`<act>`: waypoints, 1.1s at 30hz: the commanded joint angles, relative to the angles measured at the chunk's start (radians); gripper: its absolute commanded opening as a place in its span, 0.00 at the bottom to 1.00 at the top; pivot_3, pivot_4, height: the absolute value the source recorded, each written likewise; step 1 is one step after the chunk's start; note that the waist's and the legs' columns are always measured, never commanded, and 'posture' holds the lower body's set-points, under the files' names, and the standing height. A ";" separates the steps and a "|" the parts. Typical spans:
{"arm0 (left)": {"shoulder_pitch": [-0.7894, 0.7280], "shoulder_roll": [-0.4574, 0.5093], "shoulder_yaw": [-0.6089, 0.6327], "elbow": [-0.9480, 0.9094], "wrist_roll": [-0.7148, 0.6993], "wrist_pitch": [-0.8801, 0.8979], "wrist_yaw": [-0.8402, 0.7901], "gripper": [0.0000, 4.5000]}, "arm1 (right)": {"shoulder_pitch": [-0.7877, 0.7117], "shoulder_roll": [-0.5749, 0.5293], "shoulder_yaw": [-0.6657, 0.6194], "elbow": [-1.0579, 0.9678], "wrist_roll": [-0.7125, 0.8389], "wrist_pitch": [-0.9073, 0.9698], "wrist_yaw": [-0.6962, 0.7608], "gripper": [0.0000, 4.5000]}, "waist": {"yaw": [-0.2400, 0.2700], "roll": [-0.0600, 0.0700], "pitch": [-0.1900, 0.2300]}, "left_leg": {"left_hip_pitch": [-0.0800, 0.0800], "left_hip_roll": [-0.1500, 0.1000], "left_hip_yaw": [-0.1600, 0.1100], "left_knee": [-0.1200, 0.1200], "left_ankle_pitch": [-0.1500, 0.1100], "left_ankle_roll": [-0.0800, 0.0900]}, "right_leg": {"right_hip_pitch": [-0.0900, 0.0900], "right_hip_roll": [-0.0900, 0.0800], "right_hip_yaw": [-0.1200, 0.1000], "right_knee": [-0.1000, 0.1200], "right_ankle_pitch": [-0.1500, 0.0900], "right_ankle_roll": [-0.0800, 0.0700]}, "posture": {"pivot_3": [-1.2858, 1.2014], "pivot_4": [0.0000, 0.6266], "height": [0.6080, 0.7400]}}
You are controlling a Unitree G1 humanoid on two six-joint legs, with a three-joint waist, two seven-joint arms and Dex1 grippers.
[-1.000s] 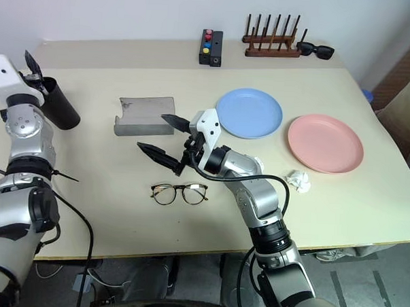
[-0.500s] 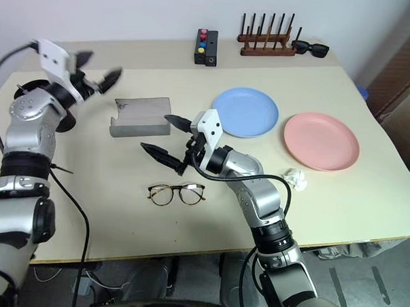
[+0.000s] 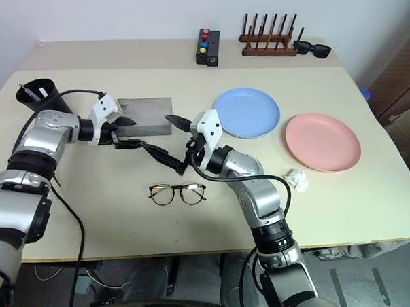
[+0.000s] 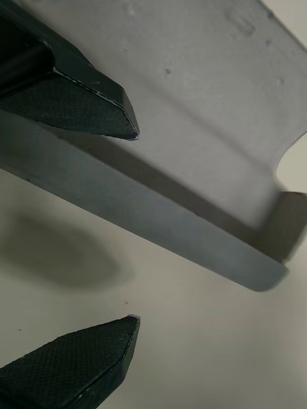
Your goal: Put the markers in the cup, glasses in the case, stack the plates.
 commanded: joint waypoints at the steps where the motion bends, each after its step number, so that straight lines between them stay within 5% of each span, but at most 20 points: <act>1: -0.038 -0.008 -0.008 0.060 0.036 -0.031 -0.012 0.94 | -0.002 0.006 -0.009 -0.030 0.004 -0.023 -0.007 1.00 | 0.002 0.000 0.000 | 0.000 0.000 0.000 0.000 0.000 0.000 | 0.000 0.000 0.000 0.000 0.000 0.000 | 0.52 0.24 0.99; 4: -0.052 -0.018 0.000 0.090 0.046 -0.048 -0.013 0.71 | 0.002 0.004 -0.010 -0.036 0.002 -0.024 -0.014 1.00 | 0.004 0.000 0.000 | 0.000 0.000 0.000 0.000 0.000 0.000 | 0.000 0.000 0.000 0.000 0.000 0.000 | 0.52 0.24 0.99; 10: -0.031 -0.029 0.028 0.052 0.023 -0.070 -0.044 0.05 | 0.005 -0.004 -0.013 -0.041 0.004 -0.022 -0.017 1.00 | 0.007 0.000 0.000 | 0.000 0.000 0.000 0.000 0.000 0.000 | 0.000 0.000 0.000 0.000 0.000 0.000 | 0.52 0.24 0.99; 16: 0.054 -0.024 0.055 -0.127 -0.047 -0.028 -0.137 0.05 | 0.011 -0.030 -0.017 -0.051 0.007 -0.010 -0.008 1.00 | 0.006 0.000 0.000 | 0.000 0.000 0.000 0.000 0.000 0.000 | 0.000 0.000 0.000 0.000 0.000 0.000 | 0.52 0.24 0.99; 24: 0.275 -0.011 0.000 -0.615 -0.122 0.136 -0.226 0.05 | 0.070 -0.196 -0.014 -0.110 0.012 0.055 0.077 1.00 | 0.009 0.000 0.000 | 0.000 0.000 0.000 0.000 0.000 0.000 | 0.000 0.000 0.000 0.000 0.000 0.000 | 0.52 0.24 0.99; 33: 0.287 -0.014 -0.084 -0.665 -0.084 0.138 -0.217 0.05 | 0.099 -0.246 -0.041 -0.123 0.002 0.054 0.060 1.00 | 0.007 0.000 0.000 | 0.000 0.000 0.000 0.001 0.000 0.000 | 0.000 0.000 0.000 0.000 0.000 0.000 | 0.52 0.24 0.99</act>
